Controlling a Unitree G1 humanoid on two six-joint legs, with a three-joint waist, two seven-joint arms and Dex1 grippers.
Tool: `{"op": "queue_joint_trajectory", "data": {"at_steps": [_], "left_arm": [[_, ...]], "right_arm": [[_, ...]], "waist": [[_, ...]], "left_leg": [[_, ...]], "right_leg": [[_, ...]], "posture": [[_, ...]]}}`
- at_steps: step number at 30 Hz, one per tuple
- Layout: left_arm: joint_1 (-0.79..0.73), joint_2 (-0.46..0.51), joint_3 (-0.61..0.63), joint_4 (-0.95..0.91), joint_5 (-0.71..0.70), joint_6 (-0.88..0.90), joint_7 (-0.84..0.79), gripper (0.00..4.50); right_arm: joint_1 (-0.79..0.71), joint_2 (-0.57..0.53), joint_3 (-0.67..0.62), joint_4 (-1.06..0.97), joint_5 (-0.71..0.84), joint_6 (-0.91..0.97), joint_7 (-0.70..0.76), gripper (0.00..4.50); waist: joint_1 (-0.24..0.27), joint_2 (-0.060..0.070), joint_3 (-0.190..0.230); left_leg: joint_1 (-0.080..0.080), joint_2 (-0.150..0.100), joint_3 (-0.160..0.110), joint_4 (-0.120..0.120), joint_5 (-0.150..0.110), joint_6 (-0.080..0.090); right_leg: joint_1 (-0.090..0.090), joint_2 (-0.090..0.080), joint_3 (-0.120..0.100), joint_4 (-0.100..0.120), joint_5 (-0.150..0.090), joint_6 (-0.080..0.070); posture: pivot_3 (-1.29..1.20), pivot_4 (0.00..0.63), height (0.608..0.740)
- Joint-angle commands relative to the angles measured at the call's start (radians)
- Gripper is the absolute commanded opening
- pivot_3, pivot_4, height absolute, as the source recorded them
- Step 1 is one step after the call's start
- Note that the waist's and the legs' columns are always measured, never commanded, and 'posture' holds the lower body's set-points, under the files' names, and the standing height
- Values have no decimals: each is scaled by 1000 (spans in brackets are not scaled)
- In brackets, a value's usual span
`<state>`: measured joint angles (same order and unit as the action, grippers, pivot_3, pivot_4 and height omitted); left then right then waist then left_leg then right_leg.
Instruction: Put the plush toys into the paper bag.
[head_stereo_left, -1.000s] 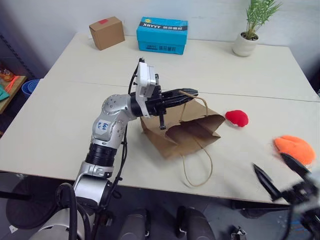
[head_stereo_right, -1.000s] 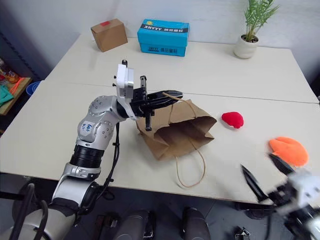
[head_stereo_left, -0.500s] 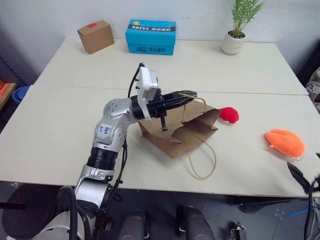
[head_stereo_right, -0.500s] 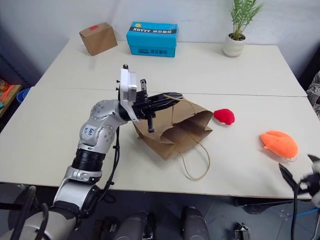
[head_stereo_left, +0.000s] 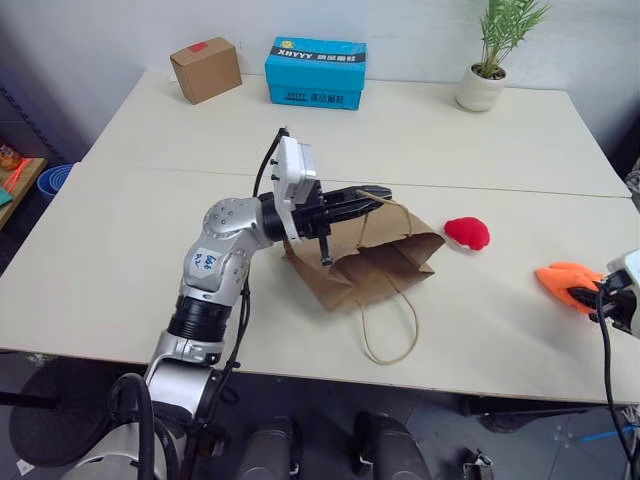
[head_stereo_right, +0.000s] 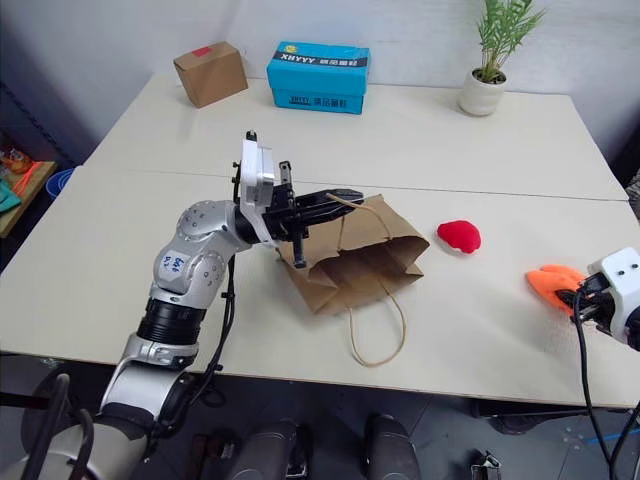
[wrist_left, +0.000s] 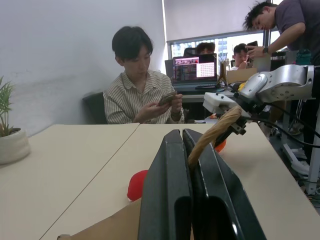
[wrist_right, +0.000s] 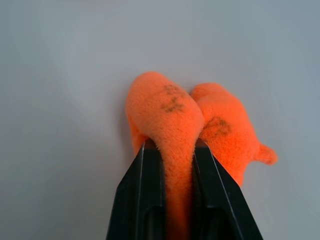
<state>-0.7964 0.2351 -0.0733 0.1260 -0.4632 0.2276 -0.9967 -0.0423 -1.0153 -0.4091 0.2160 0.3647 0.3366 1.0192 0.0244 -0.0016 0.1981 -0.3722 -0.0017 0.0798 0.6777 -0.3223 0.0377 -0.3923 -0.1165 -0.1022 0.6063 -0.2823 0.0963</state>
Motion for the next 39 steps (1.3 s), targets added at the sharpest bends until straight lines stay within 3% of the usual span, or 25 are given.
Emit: {"op": "queue_joint_trajectory", "data": {"at_steps": [1, 5, 10, 14, 17, 23, 27, 32, 37, 39], "left_arm": [[-31, -10, 21, -16, -24, -4, -2, 0], [-39, -18, 18, -8, -22, -2, -7, 0], [-44, -36, 3, -11, -17, 3, -12, 0], [-40, -46, -9, -33, -34, 11, -46, 0], [-31, -56, -7, -33, -42, 11, -58, 0], [-28, -60, -9, -30, -40, 8, -68, 0], [-32, -86, 10, -2, -56, -7, -72, 0], [-51, -82, 37, 36, -47, -27, -76, 0], [-64, -67, 54, 69, -37, -46, -75, 0], [-68, -54, 60, 79, -33, -49, -78, 0]], "right_arm": [[64, 22, -107, -342, 277, 150, 122, 117], [126, 36, -97, -602, 455, 348, 63, 117], [82, 138, 79, -833, 514, 447, -151, 117], [-98, 308, 271, -780, 358, 390, -338, 117], [-148, 353, 367, -712, 204, 298, -373, 117], [-201, 417, 424, -655, 141, 274, -394, 117], [-346, 522, 573, -469, -21, 225, -456, 117], [-384, 594, 513, -466, 45, 226, -415, 1900], [-276, 488, 385, -576, 174, 226, -253, 3694], [-177, 427, 254, -636, 271, 218, -173, 4369]], "waist": [[-1, 0, 0], [2, 0, 0], [4, 0, 0], [-1, -1, 1], [1, -1, 1], [2, -1, 1], [-9, -2, 0], [-9, -2, 1], [7, -2, 1], [11, -2, 1]], "left_leg": [[0, 1, 0, 0, 0, -1], [-1, 2, -3, 2, -1, -2], [-3, 2, -5, 4, -3, -1], [-4, 1, -5, 4, -3, -1], [-4, 1, -4, 4, -3, -1], [-8, 0, -5, 4, -2, 0], [-8, -1, -4, 6, -2, 2], [-9, 0, -5, 5, -1, 2], [-16, -3, -11, 7, -1, 3], [-17, -3, -11, 7, -2, 4]], "right_leg": [[0, 0, 0, 0, 0, 0], [1, 0, 0, 2, 0, 0], [0, -2, 0, -2, 0, 0], [0, -2, 0, -2, 0, 0], [-2, 0, 0, 0, 0, -1], [-2, 2, -3, 2, 0, -1], [-3, 2, -4, 3, 1, 1], [-4, 2, -3, 4, 0, 0], [-6, 1, -7, 1, 1, 1], [-5, 1, -7, -1, 1, 2]], "posture": [[0, 150, 740], [0, 150, 740], [0, 150, 740], [0, 150, 740], [0, 150, 740], [0, 150, 740], [0, 150, 740], [0, 150, 740], [0, 150, 740], [0, 150, 740]]}}
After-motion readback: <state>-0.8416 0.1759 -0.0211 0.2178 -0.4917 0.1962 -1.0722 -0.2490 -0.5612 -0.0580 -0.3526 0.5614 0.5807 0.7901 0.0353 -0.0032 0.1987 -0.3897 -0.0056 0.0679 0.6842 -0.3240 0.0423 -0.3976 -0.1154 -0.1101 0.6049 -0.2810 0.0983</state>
